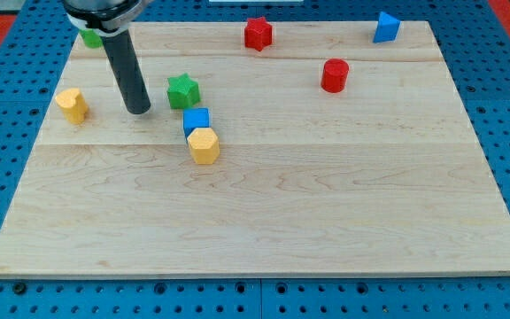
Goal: Slide the blue cube towards the center right
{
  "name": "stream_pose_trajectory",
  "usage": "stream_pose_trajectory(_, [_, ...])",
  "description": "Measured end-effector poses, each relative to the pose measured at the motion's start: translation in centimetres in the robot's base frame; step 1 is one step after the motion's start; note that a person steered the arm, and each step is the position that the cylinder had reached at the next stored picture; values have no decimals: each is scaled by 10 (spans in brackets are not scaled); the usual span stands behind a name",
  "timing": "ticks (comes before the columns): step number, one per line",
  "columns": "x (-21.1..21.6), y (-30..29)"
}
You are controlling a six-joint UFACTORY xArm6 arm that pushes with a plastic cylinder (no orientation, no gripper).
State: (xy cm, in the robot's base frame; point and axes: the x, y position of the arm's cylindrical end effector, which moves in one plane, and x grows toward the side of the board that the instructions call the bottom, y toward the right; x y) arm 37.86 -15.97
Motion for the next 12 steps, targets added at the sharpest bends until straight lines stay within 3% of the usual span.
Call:
stream_pose_trajectory(3, [0,67])
stream_pose_trajectory(8, [1,42])
stream_pose_trajectory(10, [25,26])
stream_pose_trajectory(12, [40,66])
